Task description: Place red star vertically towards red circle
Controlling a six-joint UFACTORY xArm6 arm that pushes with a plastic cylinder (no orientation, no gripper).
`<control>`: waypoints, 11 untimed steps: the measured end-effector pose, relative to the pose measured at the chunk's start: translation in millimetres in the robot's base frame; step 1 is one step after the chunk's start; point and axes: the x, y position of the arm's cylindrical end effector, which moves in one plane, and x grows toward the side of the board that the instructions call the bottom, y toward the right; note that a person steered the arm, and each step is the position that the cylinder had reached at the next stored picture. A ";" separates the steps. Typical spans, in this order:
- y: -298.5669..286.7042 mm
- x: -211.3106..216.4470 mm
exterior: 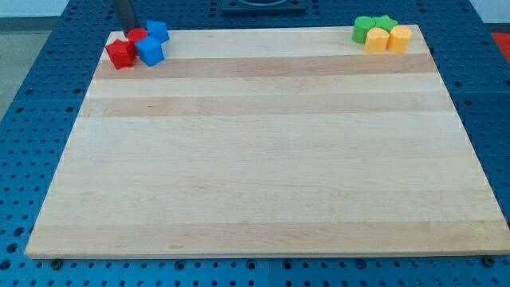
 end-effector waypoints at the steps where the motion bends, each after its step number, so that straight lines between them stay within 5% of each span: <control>1: -0.2 44.8; 2: -0.2 74.7; 4: -21.3 7.1; 6: -54.7 30.6; 9: 0.6 156.3; 11: 58.3 182.1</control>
